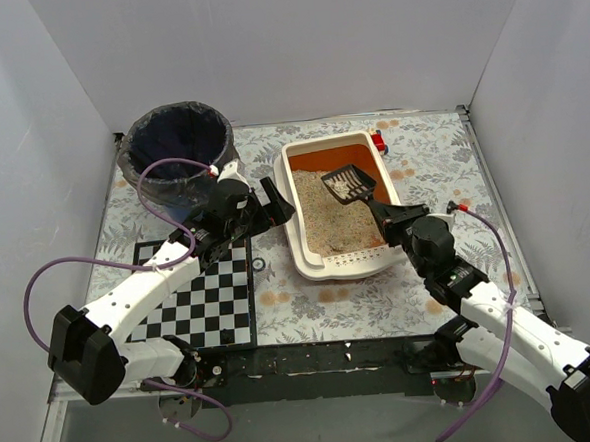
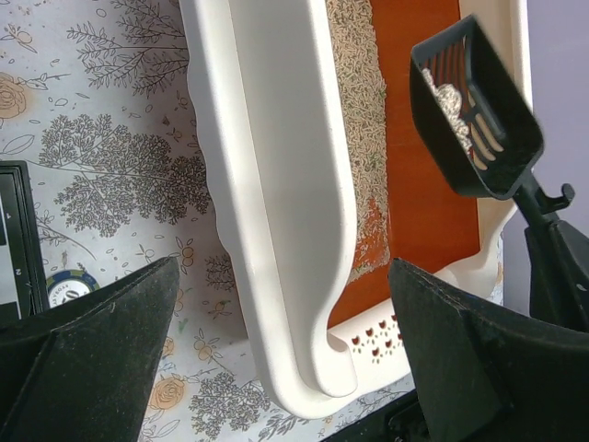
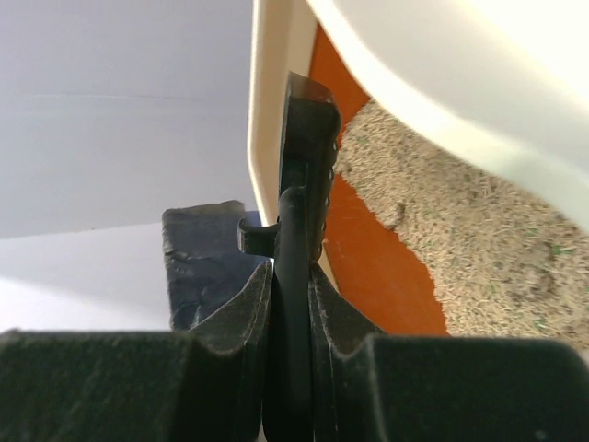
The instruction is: Clean the litter box
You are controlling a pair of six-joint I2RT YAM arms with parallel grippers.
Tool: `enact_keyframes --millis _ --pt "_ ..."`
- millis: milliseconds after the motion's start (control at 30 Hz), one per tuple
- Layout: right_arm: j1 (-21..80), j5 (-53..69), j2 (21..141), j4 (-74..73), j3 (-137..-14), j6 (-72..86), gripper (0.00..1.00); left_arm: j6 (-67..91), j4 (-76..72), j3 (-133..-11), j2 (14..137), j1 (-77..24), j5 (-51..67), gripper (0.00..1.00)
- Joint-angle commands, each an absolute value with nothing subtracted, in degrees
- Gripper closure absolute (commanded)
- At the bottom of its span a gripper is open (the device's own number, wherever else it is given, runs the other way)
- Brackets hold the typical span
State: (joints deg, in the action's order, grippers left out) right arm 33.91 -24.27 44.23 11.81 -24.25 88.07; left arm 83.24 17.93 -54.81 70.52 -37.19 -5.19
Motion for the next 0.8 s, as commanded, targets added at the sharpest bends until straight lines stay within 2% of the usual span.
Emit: enact_keyframes --millis 0,67,167,200,300,367,433,467,567,600,700,767 --pt "33.05 -25.42 43.07 10.86 -27.69 90.45 0.99 83.58 18.55 -55.82 68.74 -36.91 -7.03 0.02" --pt "33.05 -21.99 44.38 16.77 -26.72 87.55 0.99 83.76 17.76 -55.2 68.29 -36.91 -7.64 0.02" --pt "32.78 -27.5 43.25 3.3 -29.26 92.26 0.99 83.67 18.8 -56.25 68.55 -36.91 -7.03 0.02" --pt "32.87 -26.12 42.55 5.25 -28.48 91.94 0.99 83.67 18.81 -55.99 68.55 -36.91 -7.12 0.02" --pt "32.96 -15.85 46.57 22.99 -24.79 85.44 0.99 84.72 17.41 -55.02 68.64 -36.91 -7.47 0.02" --pt "31.3 -16.34 49.57 14.04 -28.45 86.82 0.99 84.81 18.19 -55.63 69.34 -36.91 -6.42 0.02" --pt "29.97 -20.72 47.56 3.73 -30.24 90.34 0.99 84.81 19.42 -55.64 69.0 -36.91 -6.85 0.02" --pt "30.14 -21.35 46.24 5.69 -28.67 88.96 0.99 85.25 19.16 -54.85 68.56 -36.91 -7.73 0.02" --pt "30.5 -14.7 46.84 23.42 -23.74 84.82 0.99 86.31 15.31 -52.74 67.85 -36.91 -7.57 0.02" --pt "30.41 -14.59 47.54 23.99 -24.08 85.25 0.99 86.22 14.77 -53.0 68.29 -36.91 -6.6 0.02" --pt "29.97 -19.94 46.15 11.63 -25.84 89.8 0.99 85.34 16.95 -54.75 69.69 -36.83 -6.06 0.02" --pt "30.06 -17.86 45.44 20.07 -23.48 87.47 0.99 85.69 17.05 -54.23 69.7 -36.91 -7.38 0.02"
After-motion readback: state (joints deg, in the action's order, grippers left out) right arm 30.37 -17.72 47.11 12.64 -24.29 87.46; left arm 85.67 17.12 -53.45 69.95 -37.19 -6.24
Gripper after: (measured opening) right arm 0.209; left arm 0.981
